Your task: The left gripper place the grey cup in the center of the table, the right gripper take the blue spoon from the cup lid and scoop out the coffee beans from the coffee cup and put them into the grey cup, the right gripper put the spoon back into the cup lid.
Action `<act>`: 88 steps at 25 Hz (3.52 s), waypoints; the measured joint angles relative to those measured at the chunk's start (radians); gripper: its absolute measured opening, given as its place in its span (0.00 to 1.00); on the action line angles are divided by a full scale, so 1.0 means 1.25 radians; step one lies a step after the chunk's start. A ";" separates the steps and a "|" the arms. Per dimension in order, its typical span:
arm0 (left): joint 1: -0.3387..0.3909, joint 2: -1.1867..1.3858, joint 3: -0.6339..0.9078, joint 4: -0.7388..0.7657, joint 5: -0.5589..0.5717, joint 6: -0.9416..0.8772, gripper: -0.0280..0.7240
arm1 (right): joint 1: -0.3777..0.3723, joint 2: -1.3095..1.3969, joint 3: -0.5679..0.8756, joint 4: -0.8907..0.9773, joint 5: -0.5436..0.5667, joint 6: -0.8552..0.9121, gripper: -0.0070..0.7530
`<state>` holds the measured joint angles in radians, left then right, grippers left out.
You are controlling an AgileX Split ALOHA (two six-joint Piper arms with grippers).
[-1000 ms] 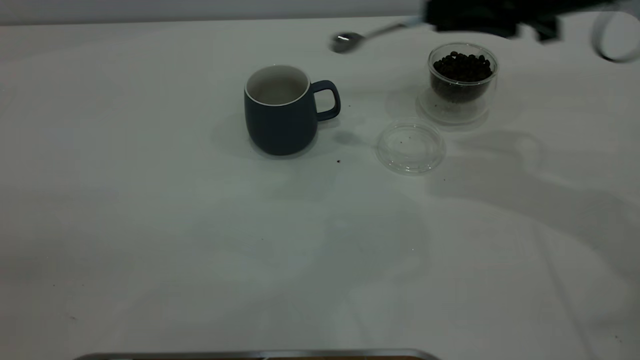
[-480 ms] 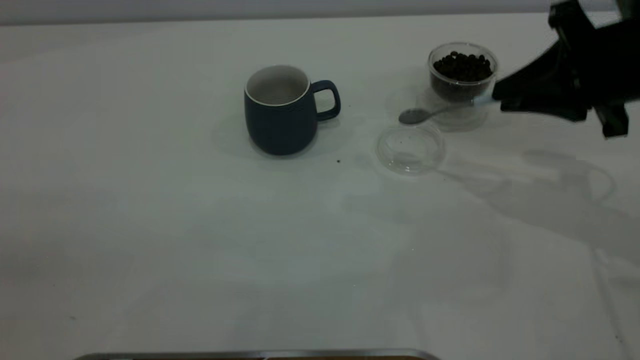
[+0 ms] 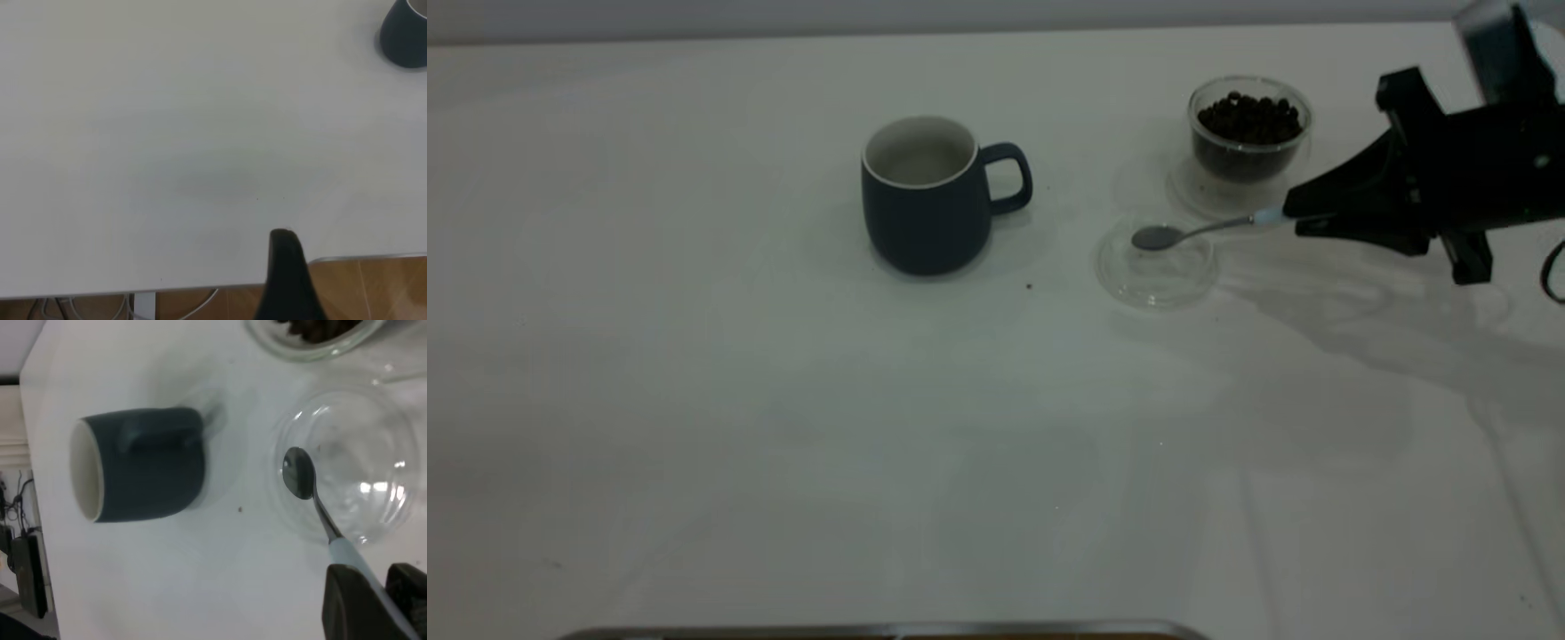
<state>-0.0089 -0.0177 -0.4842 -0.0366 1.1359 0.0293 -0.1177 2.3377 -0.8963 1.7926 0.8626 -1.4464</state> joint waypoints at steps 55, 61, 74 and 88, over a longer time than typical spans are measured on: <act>0.000 0.000 0.000 0.000 0.000 0.001 0.82 | -0.008 -0.411 -0.061 -0.790 -0.146 0.717 0.86; 0.000 0.000 0.000 0.000 0.000 -0.001 0.82 | -0.008 -0.712 -0.058 -0.946 -0.024 0.911 0.83; 0.000 0.000 0.000 0.000 0.000 -0.001 0.82 | -0.008 -1.189 -0.057 -1.033 0.230 0.957 0.75; 0.000 0.000 0.000 0.000 0.000 0.000 0.82 | -0.008 -1.536 0.035 -1.222 0.301 0.957 0.75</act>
<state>-0.0089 -0.0177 -0.4842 -0.0366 1.1359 0.0291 -0.1275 0.4181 -0.8530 0.2655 1.2385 -0.2500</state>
